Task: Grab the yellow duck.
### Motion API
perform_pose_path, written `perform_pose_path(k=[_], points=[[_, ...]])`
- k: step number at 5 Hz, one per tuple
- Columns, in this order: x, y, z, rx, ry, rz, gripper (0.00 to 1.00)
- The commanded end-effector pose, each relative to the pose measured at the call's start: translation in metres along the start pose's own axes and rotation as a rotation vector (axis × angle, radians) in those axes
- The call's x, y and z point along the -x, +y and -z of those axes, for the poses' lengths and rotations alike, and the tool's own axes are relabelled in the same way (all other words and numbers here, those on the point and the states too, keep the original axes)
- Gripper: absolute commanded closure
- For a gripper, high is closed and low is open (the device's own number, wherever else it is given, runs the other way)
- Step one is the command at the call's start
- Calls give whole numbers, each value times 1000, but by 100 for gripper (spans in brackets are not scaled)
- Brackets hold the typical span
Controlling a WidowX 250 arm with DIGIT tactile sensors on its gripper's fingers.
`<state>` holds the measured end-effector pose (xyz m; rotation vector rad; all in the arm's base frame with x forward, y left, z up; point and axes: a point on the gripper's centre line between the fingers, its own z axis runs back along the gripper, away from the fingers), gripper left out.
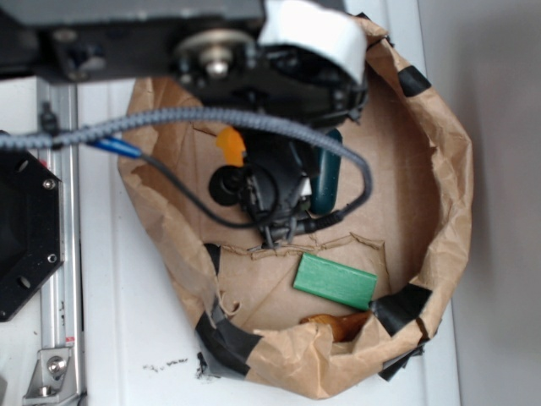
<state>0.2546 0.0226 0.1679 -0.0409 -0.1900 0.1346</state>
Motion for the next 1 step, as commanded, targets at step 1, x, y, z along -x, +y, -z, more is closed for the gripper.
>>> perform_pose_path(k=[1], points=[[-21, -7, -9, 65, -74, -41, 100]])
